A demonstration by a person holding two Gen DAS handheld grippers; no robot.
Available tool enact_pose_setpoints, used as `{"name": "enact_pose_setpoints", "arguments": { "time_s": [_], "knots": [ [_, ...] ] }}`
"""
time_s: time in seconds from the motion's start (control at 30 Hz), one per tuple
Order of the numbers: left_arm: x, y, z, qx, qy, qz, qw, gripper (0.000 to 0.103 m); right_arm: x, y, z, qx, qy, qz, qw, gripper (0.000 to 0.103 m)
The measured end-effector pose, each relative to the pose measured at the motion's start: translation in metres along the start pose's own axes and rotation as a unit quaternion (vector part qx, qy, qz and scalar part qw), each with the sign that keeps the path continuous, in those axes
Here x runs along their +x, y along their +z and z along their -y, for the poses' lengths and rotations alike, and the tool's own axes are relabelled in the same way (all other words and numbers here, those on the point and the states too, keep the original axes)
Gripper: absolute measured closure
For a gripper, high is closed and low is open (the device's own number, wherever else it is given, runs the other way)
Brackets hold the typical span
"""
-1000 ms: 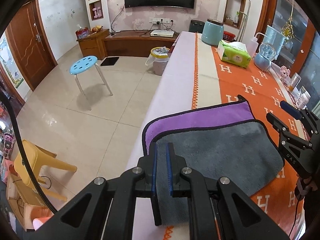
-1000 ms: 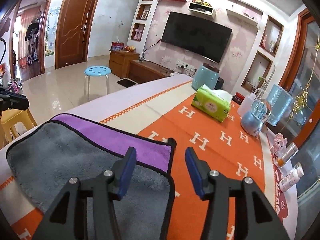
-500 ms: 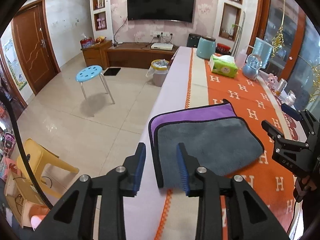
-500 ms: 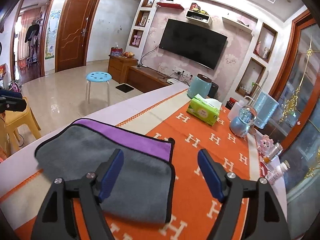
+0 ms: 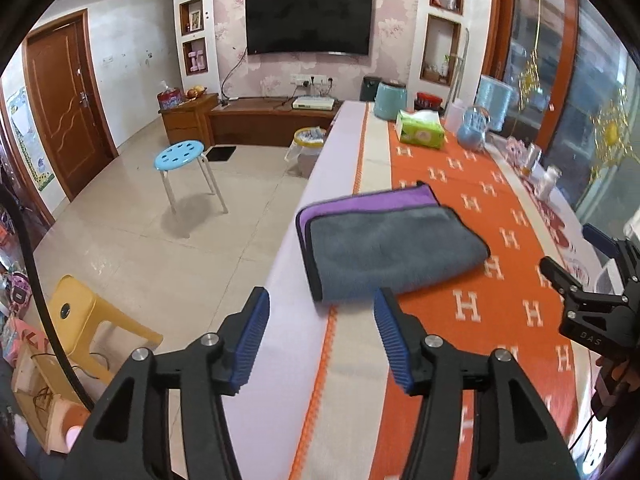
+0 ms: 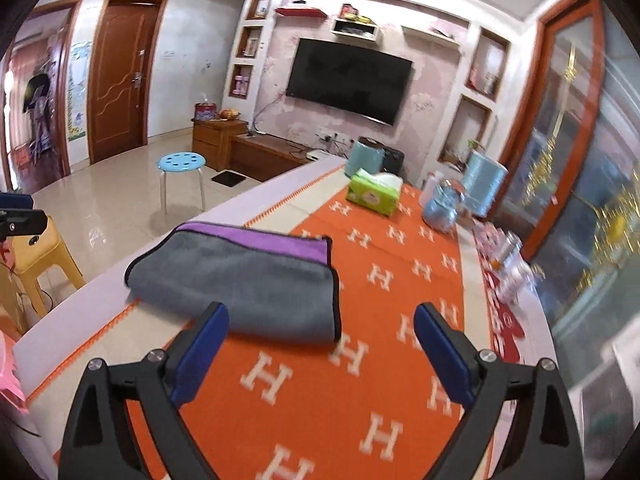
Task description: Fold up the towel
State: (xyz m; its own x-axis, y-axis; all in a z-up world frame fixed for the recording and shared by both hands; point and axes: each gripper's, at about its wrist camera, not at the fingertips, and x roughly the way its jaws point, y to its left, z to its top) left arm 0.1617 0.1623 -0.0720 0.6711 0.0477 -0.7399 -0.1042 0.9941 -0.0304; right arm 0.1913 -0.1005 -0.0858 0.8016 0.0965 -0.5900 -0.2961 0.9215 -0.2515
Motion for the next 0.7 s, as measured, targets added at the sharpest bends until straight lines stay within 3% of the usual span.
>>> {"name": "enact_pose_setpoints", "arguments": {
  "time_s": [0.07,0.1,0.47,0.7],
  "knots": [
    [-0.009,-0.01,0.001,0.003,0.009,-0.004,0.9999,0.03,-0.011,-0.013,0.0,0.009,-0.011,-0.011,1.0,0.004],
    [-0.013,-0.014,0.002,0.005,0.011,-0.005,0.9999,0.028,-0.017,-0.019,0.0,0.012,-0.017,-0.019,1.0,0.003],
    [-0.041,-0.058,0.031,0.022,-0.01,-0.042,0.9988,0.025,-0.071,-0.092,0.004,0.081,-0.04,-0.117,0.989,0.001],
    [-0.043,-0.063,0.075,0.051,-0.054,-0.061,0.9953,0.025,-0.106,-0.105,0.015,0.118,-0.054,-0.141,0.981,0.001]
  ]
}}
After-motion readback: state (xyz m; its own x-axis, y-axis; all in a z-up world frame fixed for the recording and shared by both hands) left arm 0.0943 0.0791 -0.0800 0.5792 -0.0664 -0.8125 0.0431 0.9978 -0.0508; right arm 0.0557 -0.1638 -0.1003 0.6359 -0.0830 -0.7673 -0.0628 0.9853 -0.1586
